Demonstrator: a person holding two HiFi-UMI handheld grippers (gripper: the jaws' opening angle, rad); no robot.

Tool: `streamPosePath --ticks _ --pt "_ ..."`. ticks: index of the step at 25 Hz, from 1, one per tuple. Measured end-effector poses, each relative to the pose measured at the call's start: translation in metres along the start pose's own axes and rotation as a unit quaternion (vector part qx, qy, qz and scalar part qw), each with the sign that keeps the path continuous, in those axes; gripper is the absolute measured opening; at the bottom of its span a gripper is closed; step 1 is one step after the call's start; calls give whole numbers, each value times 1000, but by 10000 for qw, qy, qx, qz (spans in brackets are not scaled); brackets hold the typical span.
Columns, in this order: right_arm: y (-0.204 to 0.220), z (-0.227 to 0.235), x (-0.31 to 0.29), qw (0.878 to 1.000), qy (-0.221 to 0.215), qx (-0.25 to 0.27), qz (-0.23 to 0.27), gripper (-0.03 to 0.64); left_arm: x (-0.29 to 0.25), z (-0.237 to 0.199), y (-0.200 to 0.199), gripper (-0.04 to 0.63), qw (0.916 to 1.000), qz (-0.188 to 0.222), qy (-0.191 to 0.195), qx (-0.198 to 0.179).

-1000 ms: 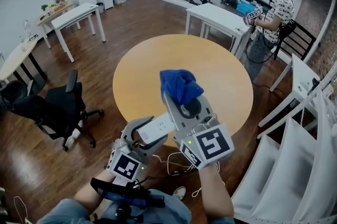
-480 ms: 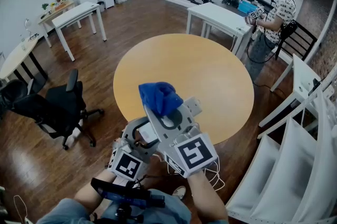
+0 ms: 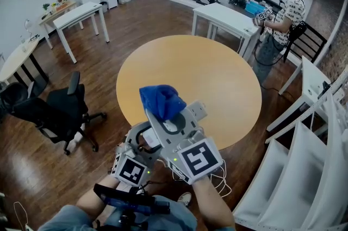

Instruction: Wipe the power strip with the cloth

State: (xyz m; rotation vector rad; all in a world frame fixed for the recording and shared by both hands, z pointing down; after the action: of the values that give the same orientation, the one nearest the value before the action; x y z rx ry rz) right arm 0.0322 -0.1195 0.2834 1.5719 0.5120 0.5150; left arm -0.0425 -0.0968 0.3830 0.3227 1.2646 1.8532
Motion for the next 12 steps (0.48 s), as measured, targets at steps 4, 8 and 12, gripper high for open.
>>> streamPosePath --ticks 4,8,12 --pt "6 2 -3 10000 27 -66 -40 75 0 1 -1 295 10000 34 -6 -62" --pt "3 16 1 9998 207 -42 6 75 0 0 -1 295 9999 85 -42 -76" --pt "0 33 8 9989 469 44 81 75 2 1 1 295 9999 134 -58 -64"
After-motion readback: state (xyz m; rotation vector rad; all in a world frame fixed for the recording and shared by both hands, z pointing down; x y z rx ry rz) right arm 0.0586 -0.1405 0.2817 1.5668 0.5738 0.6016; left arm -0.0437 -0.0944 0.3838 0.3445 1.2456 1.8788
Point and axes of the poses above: the fingertips, and each gripper's own axes: x backward along the fingers, z to its right, y out of its underside, the point moved 8 cm from there along x, backward along the fingers, and after that the axes turned 8 degrees about -z, right-handed, at the moved point
